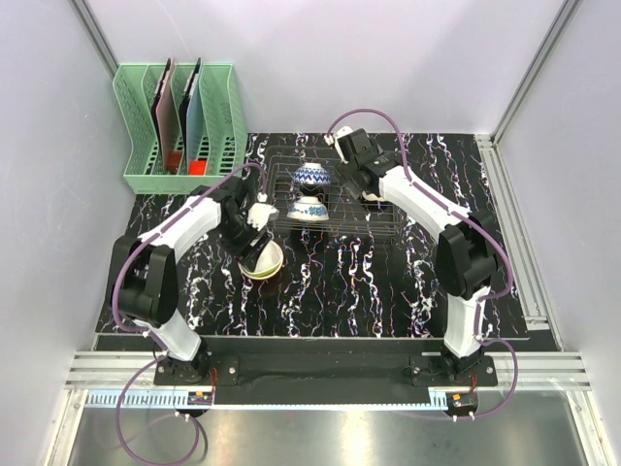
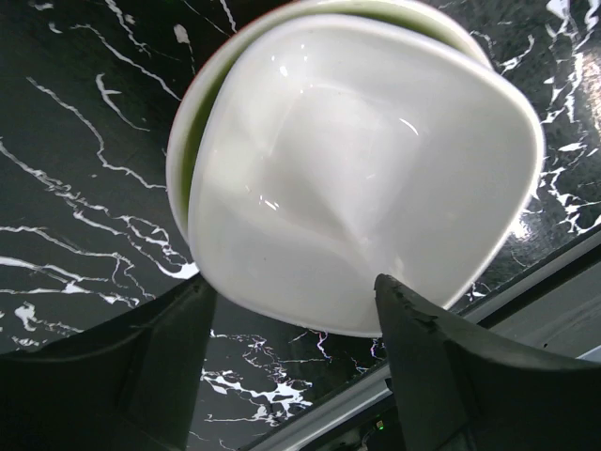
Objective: Load the bowls into the dish rack
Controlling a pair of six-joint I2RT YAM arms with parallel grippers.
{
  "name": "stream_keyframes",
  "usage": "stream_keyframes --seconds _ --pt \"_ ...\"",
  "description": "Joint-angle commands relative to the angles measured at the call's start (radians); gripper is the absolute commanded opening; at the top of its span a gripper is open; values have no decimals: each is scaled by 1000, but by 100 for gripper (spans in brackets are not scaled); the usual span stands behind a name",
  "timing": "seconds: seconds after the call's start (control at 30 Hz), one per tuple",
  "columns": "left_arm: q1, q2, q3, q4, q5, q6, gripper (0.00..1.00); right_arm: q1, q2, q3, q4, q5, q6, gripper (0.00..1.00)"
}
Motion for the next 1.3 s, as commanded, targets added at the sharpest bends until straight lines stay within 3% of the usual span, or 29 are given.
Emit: stream_keyframes --seconds 0.0,0.1,0.23,0.33,0.63,0.8,1.07,1.27 --pt "1 35 35 -18 -1 0 65 5 -70 -5 -1 -10 11 88" --pt "1 53 43 -18 -2 3 59 6 -73 -6 -2 -16 14 88" --pt "3 76 58 -16 -9 9 40 8 -74 -6 -2 -18 17 87" --pt "3 93 83 -18 -18 20 35 6 -74 -5 -4 -20 21 88" --pt "-61 141 210 -16 -55 124 32 6 -73 2 -11 -9 23 88" --pt "-117 125 235 -4 -37 160 25 6 -79 -1 -13 -7 21 88" --pt "-129 101 150 17 -63 163 31 6 -83 -8 -14 -15 28 88" --pt "-129 84 127 34 -80 157 15 8 -77 2 -19 -21 35 88"
